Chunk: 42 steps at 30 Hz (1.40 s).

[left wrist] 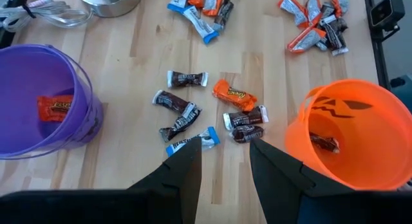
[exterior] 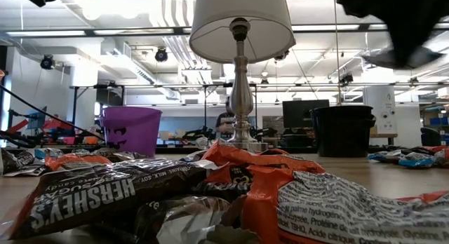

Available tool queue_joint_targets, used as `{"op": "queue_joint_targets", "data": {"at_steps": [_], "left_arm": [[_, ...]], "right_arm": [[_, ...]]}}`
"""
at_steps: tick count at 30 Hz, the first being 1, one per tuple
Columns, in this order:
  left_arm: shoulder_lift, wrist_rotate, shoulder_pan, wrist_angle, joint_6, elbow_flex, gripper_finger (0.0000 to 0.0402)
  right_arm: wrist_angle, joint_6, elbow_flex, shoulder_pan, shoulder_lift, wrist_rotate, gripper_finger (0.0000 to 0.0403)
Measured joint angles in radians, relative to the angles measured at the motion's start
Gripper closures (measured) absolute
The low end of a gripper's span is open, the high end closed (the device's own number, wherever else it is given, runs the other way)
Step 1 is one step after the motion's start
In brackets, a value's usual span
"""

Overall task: Sort candy
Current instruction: Put the white chocolate into the black bin

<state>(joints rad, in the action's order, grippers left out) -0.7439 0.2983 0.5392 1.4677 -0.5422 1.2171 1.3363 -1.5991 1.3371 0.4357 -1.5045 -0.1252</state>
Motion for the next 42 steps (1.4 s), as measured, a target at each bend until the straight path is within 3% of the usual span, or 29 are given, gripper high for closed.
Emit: {"op": "queue_joint_targets", "data": {"at_steps": [6, 13, 20, 25, 29, 35, 42], "left_arm": [[0.005, 0.009, 0.0, 0.0, -0.029, 0.0, 0.0288], [0.007, 0.065, 0.0, 0.0, -0.062, 0.0, 0.0288], [0.007, 0.138, 0.0, 0.0, -0.114, 0.0, 0.0288], [0.007, 0.221, 0.0, 0.001, -0.149, 0.0, 0.0288], [0.008, 0.305, 0.0, 0.001, -0.181, 0.0, 0.0288], [0.008, 0.314, 0.0, 0.01, -0.205, 0.0, 0.0288], [0.007, 0.314, 0.0, 0.016, -0.206, 0.0, 0.0288]], "right_arm": [[0.027, 0.157, -0.03, -0.168, 0.166, -0.14, 0.039], [0.051, 0.395, -0.037, -0.443, 0.317, -0.24, 0.039], [0.04, 0.668, -0.037, -0.751, 0.366, -0.238, 0.039], [-0.011, 0.869, -0.038, -0.919, 0.327, -0.148, 0.039], [-0.091, 0.989, -0.038, -0.986, 0.293, -0.129, 0.039], [-0.122, 1.032, -0.038, -1.031, 0.282, -0.128, 0.0388], [-0.122, 1.06, -0.038, -1.042, 0.283, -0.101, 0.0343]]}}
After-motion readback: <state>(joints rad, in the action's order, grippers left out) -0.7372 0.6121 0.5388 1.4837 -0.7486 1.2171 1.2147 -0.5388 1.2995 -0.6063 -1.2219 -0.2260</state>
